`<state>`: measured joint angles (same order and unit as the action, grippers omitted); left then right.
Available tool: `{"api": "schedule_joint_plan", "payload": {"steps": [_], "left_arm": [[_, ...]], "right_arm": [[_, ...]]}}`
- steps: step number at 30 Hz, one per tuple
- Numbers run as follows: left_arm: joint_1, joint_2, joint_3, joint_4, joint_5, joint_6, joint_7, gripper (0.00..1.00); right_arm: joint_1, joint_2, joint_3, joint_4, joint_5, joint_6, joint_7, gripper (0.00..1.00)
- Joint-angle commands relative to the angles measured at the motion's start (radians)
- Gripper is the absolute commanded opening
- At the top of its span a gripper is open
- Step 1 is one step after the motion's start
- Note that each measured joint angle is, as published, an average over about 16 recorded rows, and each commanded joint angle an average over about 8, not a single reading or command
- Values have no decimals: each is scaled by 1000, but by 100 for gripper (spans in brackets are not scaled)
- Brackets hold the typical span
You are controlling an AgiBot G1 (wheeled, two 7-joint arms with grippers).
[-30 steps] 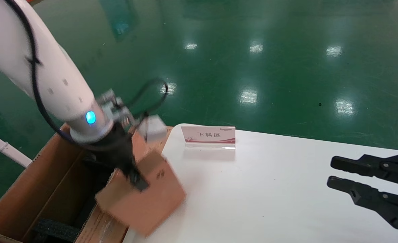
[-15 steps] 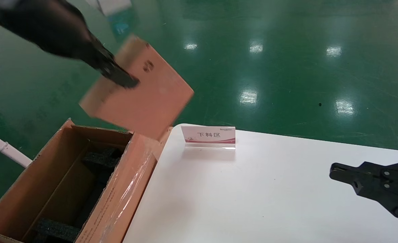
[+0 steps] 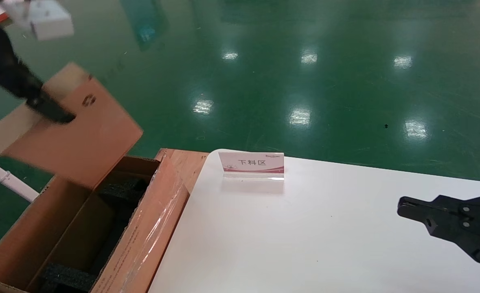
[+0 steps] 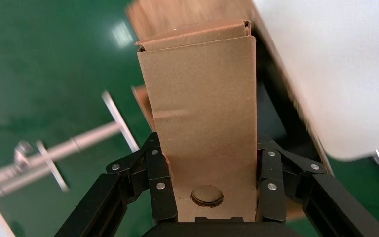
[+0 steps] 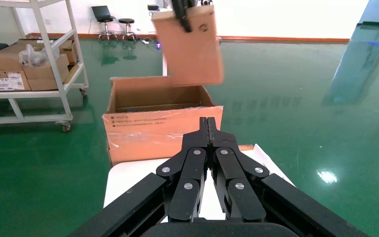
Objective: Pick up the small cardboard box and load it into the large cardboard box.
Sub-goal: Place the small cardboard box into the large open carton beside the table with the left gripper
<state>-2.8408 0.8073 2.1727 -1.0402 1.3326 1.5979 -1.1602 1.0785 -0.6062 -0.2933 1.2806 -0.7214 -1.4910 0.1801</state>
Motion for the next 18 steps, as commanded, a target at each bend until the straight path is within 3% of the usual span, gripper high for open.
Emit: {"api": "schedule_joint_plan", "payload": {"steps": [1,8,18], "left_arm": [[-15,-2,80,0,-23,-1,7,0],[-4,-31,232,-21,-84,-20,-9,0],[47,-108,308,-59,-76,-88,-68,0]], "right_arm": [[0,0,0,0,0,0,0,100],[0,0,-1,0,0,0,0,100],[0,0,-1,0,1,0,-1,100]]}}
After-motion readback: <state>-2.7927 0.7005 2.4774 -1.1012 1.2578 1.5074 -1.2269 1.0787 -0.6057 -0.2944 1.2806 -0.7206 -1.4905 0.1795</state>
